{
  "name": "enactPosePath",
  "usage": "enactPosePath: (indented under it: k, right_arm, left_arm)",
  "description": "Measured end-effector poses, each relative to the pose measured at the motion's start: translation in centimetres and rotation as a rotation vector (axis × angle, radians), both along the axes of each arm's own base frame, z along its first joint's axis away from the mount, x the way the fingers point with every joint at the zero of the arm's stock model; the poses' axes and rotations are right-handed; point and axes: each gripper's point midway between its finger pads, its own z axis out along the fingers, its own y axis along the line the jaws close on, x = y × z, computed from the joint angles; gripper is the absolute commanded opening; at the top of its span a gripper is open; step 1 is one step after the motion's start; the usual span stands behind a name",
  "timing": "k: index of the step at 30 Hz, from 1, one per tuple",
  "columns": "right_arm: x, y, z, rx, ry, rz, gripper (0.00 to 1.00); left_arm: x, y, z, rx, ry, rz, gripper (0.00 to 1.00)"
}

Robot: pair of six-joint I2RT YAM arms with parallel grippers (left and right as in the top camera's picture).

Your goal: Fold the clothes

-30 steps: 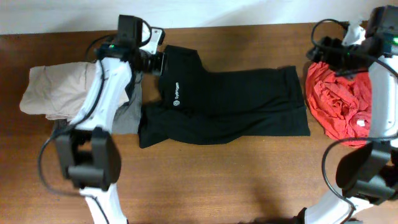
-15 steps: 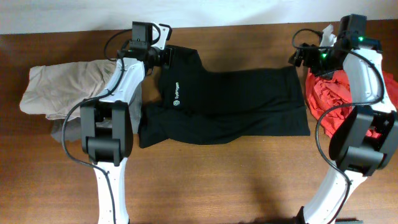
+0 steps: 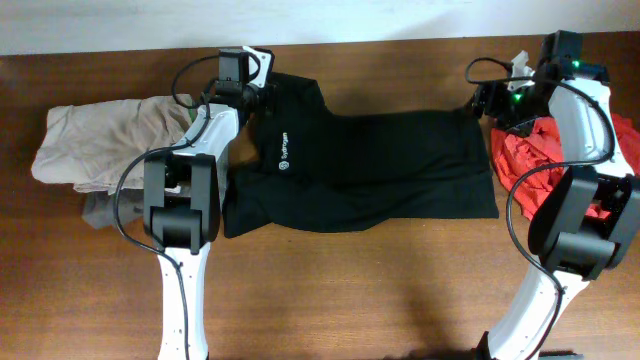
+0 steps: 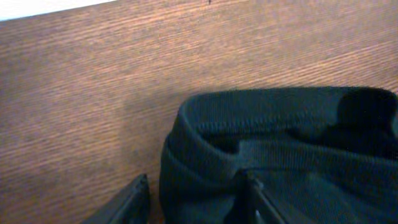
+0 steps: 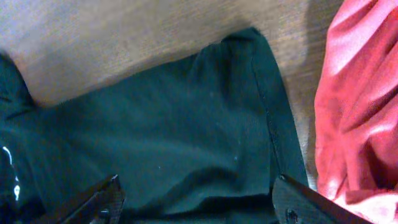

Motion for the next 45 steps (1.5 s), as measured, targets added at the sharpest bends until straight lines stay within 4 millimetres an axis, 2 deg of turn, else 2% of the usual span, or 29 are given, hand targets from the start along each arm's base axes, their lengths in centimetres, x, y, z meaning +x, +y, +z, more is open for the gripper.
enactPosePath:
  k: [1, 4, 6, 9, 13, 15, 18, 20, 25, 31, 34, 35, 37, 39, 42, 45]
  right_arm:
    - [-0.2, 0.1, -0.1, 0.001, 0.007, 0.003, 0.78]
    - [-0.7, 0.2, -0.2, 0.005, 0.028, 0.008, 0.76]
    - [-1.0, 0.3, -0.3, 0.008, 0.041, 0.011, 0.75]
    - [-1.3, 0.3, -0.3, 0.011, 0.052, 0.011, 0.72]
    - [-1.5, 0.4, -0.4, 0.014, 0.062, 0.012, 0.69]
    - [-1.5, 0.4, -0.4, 0.014, 0.063, 0.012, 0.67]
    - [-1.7, 0.5, -0.4, 0.016, 0.069, 0.012, 0.66]
    - [-1.7, 0.5, -0.4, 0.016, 0.071, 0.012, 0.65]
    - [-1.9, 0.5, -0.5, 0.019, 0.08, 0.012, 0.65]
    - [-2.1, 0.6, -0.5, 0.021, 0.087, 0.012, 0.64]
    - [-2.1, 0.6, -0.5, 0.022, 0.09, 0.012, 0.64]
    - [-2.1, 0.6, -0.5, 0.022, 0.09, 0.012, 0.64]
    - [-2.1, 0.6, -0.5, 0.022, 0.09, 0.012, 0.64]
    - [-2.1, 0.6, -0.5, 0.022, 0.09, 0.012, 0.64]
    - [-2.1, 0.6, -0.5, 0.022, 0.091, 0.012, 0.65]
    - [-2.1, 0.6, -0.5, 0.022, 0.09, 0.012, 0.65]
  left_arm:
    - [0.0, -0.1, 0.0, -0.007, 0.001, -0.002, 0.36]
    - [0.0, -0.5, 0.0, -0.034, 0.007, -0.011, 0.1]
    - [-0.1, -0.7, -0.1, -0.044, 0.02, -0.013, 0.0]
    - [-0.2, -0.8, 0.3, -0.048, 0.054, -0.018, 0.0]
    - [0.3, 0.0, 3.0, -0.049, 0.089, -0.008, 0.0]
    - [0.6, 0.5, 5.7, -0.048, 0.089, -0.003, 0.0]
    - [0.4, 0.6, 8.4, -0.044, 0.098, -0.005, 0.0]
    - [-0.1, 0.6, 8.8, -0.041, 0.119, -0.005, 0.0]
    - [-3.4, 0.5, 6.8, -0.018, 0.278, -0.011, 0.0]
    - [-6.3, 0.2, 5.4, 0.001, 0.408, -0.019, 0.0]
    - [-8.4, -0.2, 4.7, 0.017, 0.496, -0.029, 0.0]
    - [-10.1, -0.4, 4.2, 0.029, 0.562, -0.035, 0.0]
    - [-11.9, -0.9, 3.9, 0.045, 0.63, -0.047, 0.0]
    - [-14.3, -2.2, 3.6, 0.069, 0.712, -0.077, 0.05]
    - [-17.1, -2.9, 3.5, 0.097, 0.808, -0.099, 0.12]
    - [-18.5, -3.3, 3.6, 0.12, 0.855, -0.116, 0.19]
